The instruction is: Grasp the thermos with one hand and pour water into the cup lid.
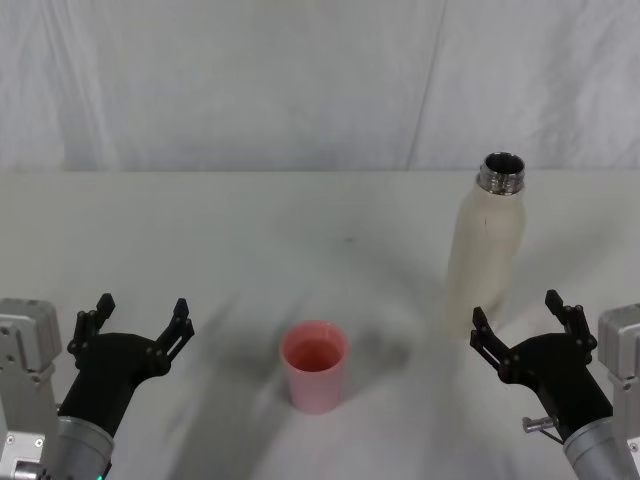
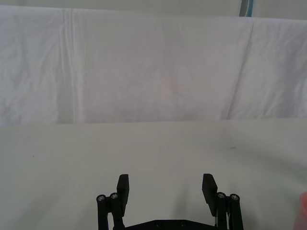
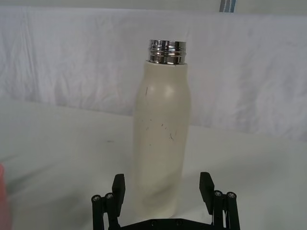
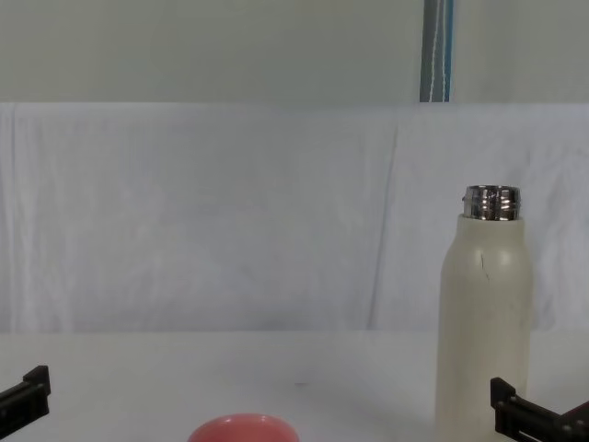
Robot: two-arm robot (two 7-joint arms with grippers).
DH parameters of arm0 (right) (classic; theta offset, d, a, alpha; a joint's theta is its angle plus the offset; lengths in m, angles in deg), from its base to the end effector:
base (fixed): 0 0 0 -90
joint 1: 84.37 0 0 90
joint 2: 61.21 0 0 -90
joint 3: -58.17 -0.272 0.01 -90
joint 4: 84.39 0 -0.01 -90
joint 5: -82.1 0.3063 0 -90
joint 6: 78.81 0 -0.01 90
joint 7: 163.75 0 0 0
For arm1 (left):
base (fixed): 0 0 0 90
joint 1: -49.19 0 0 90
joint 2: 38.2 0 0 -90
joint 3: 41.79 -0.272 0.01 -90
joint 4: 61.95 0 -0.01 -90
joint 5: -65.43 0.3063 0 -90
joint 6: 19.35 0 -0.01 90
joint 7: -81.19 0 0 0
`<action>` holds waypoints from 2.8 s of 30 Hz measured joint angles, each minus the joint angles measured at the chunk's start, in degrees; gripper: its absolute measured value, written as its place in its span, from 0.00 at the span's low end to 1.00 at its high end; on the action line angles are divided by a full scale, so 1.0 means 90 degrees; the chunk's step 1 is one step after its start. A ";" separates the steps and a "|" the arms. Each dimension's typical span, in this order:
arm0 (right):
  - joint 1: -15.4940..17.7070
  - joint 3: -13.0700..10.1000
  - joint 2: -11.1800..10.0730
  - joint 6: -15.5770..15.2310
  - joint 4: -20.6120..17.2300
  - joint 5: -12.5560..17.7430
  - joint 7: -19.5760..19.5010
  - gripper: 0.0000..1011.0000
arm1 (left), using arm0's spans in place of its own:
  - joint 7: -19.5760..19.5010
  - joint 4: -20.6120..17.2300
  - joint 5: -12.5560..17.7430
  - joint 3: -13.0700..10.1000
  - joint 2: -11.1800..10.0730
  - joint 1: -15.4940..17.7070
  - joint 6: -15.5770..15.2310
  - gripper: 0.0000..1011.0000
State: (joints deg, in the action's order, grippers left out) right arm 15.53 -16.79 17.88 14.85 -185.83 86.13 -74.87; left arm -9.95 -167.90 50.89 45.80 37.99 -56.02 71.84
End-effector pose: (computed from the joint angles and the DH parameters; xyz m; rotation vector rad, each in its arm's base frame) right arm 0.2666 0.0406 -0.2803 -0.0019 -0.0856 -1.2955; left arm 0.2551 0.0335 -0.2684 -0.0379 0.0139 1.4461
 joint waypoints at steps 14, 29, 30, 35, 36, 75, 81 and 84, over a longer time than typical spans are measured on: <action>0.0003 0.0000 0.0007 -0.0004 -0.0007 -0.0027 -0.0042 0.99 | 0.0000 0.0000 0.0000 -0.0001 0.0000 0.0000 0.0000 0.99; 0.0002 0.0000 0.0007 -0.0001 -0.0007 -0.0029 -0.0042 0.99 | 0.0000 0.0000 0.0000 0.0000 0.0000 0.0000 0.0000 0.99; 0.0002 0.0000 0.0007 -0.0001 -0.0007 -0.0029 -0.0043 0.99 | 0.0000 0.0000 0.0000 0.0000 0.0000 0.0000 0.0000 0.99; 0.0002 0.0000 0.0007 -0.0001 -0.0008 -0.0028 -0.0043 0.99 | 0.0000 0.0000 0.0000 0.0000 0.0000 0.0000 0.0000 0.99; 0.0002 -0.0001 0.0007 -0.0001 -0.0007 -0.0029 -0.0042 0.99 | 0.0000 0.0000 0.0000 0.0000 0.0000 0.0000 0.0000 0.99; 0.0003 -0.0001 0.0007 -0.0001 -0.0007 -0.0028 -0.0043 0.99 | 0.0000 0.0000 0.0000 0.0000 0.0000 0.0000 0.0000 0.99; 0.0003 0.0000 0.0007 -0.0001 -0.0007 -0.0028 -0.0043 0.99 | 0.0000 0.0000 0.0000 -0.0001 0.0000 0.0000 0.0000 0.99; 0.0003 0.0000 0.0007 -0.0001 -0.0007 -0.0028 -0.0043 0.99 | 0.0000 0.0000 0.0000 0.0000 0.0000 0.0000 0.0000 0.99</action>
State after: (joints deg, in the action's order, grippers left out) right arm 15.55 -16.79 17.95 14.84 -185.89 85.87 -75.25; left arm -9.95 -167.90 50.89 45.80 38.00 -56.02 71.84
